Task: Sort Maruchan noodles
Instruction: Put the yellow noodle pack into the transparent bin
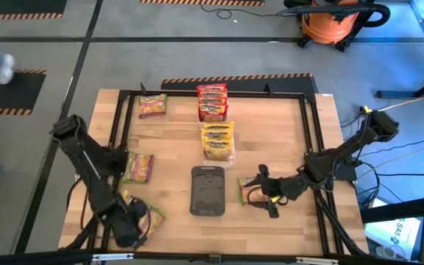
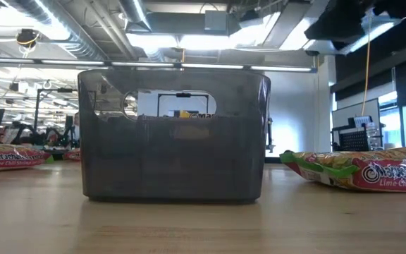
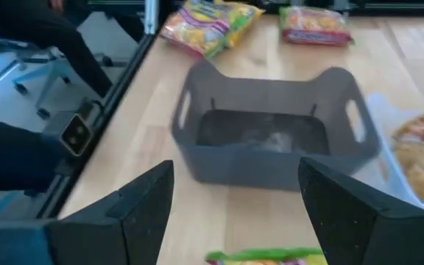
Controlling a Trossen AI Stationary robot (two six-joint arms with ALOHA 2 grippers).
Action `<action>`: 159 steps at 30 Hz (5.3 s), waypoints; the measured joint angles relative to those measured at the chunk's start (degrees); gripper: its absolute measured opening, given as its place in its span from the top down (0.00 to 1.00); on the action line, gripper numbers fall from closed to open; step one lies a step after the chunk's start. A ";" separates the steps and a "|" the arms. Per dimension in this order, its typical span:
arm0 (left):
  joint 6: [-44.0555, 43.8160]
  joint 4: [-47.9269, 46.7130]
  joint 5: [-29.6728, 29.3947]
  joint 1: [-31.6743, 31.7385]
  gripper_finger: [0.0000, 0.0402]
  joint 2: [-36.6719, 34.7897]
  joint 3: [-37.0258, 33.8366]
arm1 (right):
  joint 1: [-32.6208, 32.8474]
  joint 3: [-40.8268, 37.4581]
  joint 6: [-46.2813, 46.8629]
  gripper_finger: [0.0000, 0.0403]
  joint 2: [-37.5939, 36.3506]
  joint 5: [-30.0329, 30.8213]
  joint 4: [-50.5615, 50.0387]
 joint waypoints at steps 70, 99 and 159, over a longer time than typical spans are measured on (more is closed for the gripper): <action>-6.62 -8.19 -18.17 -4.43 0.48 15.52 0.07 | 3.79 0.01 8.46 0.33 11.41 -5.47 11.95; 36.77 33.49 -39.25 1.36 0.48 20.90 -0.27 | 8.20 3.09 23.72 0.33 17.05 -3.00 16.66; 33.12 53.25 -49.11 7.10 0.48 28.66 5.13 | 9.04 32.14 21.99 0.33 46.49 10.30 12.93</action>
